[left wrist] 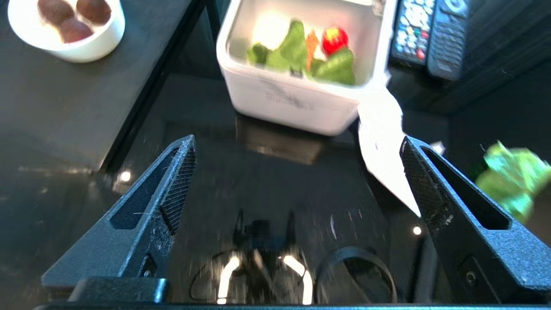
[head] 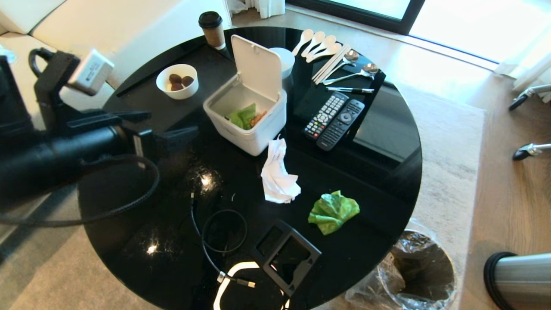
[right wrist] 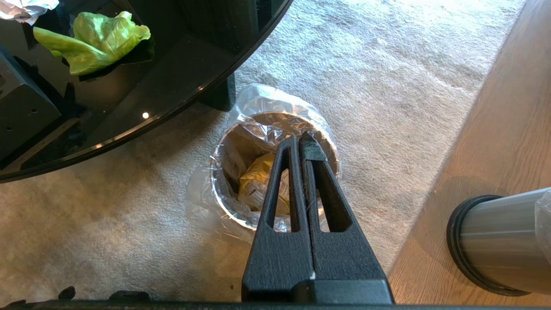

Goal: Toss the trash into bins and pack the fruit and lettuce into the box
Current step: Pick up the vegetable leaves

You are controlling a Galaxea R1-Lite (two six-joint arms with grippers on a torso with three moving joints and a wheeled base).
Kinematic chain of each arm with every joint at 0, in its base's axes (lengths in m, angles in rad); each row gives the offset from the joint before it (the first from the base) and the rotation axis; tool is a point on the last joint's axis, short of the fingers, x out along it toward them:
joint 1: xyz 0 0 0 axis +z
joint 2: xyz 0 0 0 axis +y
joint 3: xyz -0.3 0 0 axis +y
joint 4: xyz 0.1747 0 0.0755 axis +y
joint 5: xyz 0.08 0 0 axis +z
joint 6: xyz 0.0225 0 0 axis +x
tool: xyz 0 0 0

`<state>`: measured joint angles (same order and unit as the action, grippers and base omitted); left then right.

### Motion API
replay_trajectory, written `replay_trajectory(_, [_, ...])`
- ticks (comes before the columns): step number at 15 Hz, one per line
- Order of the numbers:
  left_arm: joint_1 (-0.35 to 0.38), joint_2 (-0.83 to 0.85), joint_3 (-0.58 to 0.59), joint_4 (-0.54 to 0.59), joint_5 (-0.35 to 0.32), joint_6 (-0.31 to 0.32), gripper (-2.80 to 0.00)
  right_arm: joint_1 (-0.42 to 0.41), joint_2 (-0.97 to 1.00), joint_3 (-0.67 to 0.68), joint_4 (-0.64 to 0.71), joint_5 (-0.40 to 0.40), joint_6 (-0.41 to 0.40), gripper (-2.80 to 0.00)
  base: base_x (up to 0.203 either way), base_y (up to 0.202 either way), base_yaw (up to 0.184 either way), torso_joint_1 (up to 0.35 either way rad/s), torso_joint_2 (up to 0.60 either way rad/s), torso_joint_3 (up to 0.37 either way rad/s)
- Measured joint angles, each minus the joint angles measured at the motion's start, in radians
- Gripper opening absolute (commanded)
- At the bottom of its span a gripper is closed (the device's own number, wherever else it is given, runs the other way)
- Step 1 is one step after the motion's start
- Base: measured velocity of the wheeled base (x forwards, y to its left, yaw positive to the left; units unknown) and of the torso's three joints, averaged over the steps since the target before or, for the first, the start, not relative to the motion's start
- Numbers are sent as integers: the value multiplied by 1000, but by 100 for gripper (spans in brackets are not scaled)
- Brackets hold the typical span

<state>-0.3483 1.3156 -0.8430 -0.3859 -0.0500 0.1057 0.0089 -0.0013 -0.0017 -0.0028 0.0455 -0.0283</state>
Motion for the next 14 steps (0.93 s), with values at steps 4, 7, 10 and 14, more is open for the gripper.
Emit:
replay_trajectory(4, [-5,-134,87,47,-2,-1,-280,0,0,0,0,0,0,-280,0,0,0,0,0,0])
replay_trajectory(7, [-27,-200,109,83,-2,-1,-280,0,0,0,0,0,0,-280,0,0,0,0,0,0])
replay_trajectory(10, [-70,-261,107,178,-5,0,-280,0,0,0,0,0,0,-280,0,0,0,0,0,0])
replay_trajectory(14, [-176,-293,102,200,-8,-33,-280,0,0,0,0,0,0,-280,0,0,0,0,0,0])
